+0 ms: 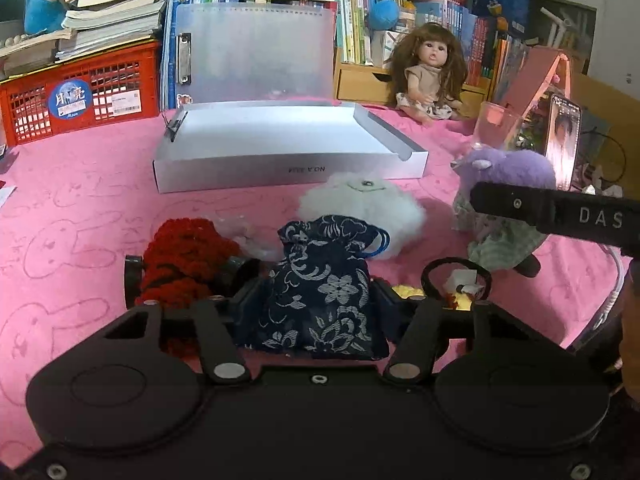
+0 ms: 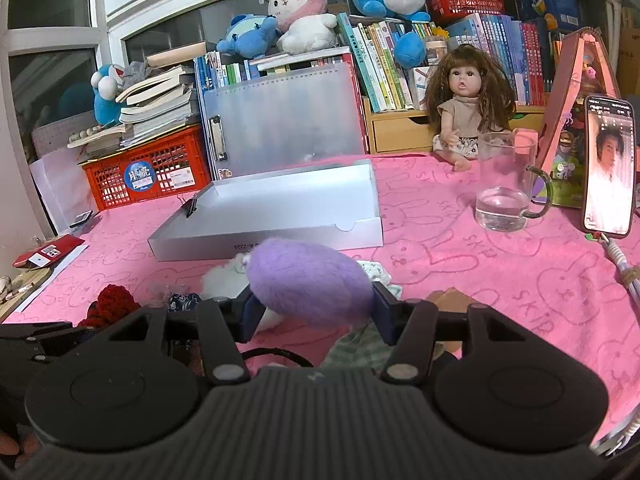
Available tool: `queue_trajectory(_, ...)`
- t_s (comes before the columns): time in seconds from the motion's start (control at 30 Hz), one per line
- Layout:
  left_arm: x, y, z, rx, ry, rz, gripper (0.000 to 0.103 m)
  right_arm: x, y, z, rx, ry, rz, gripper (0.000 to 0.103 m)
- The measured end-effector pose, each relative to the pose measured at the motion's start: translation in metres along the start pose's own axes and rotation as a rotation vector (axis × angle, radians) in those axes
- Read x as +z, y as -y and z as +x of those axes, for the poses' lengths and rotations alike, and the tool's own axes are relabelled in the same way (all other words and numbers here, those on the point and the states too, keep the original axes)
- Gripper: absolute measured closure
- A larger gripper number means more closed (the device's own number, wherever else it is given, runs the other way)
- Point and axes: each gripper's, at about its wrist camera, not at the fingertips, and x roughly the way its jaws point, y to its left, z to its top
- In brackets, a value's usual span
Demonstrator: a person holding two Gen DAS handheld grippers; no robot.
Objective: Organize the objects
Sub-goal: 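Close the left gripper on the blue floral pouch and lift it while the right holds the purple ball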
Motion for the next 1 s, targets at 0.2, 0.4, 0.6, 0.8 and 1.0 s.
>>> queue_trajectory(0.2, -0.005, 0.007, 0.007, 0.031, -0.016, 0.027, 0.041, -0.001, -0.004, 0.001, 0.008, -0.007, -0.008, 0.044)
queue_trajectory(0.4, 0.0, 0.007, 0.001, 0.045, 0.001, 0.017, 0.058, -0.001, -0.005, 0.0, 0.008, -0.002, -0.011, 0.044)
queue_trajectory(0.6, 0.01, 0.014, -0.014, 0.054, 0.067, 0.049, 0.06, 0.002, -0.003, 0.002, 0.004, 0.002, -0.003, 0.044)
queue_trajectory(0.8, 0.036, 0.011, -0.014, 0.064, 0.083, 0.045, 0.06, 0.011, -0.004, 0.008, 0.009, -0.001, -0.001, 0.044)
queue_trajectory(1.0, 0.077, -0.005, -0.001, 0.104, 0.098, 0.02, 0.06, 0.03, -0.007, 0.022, 0.01, -0.012, 0.012, 0.044)
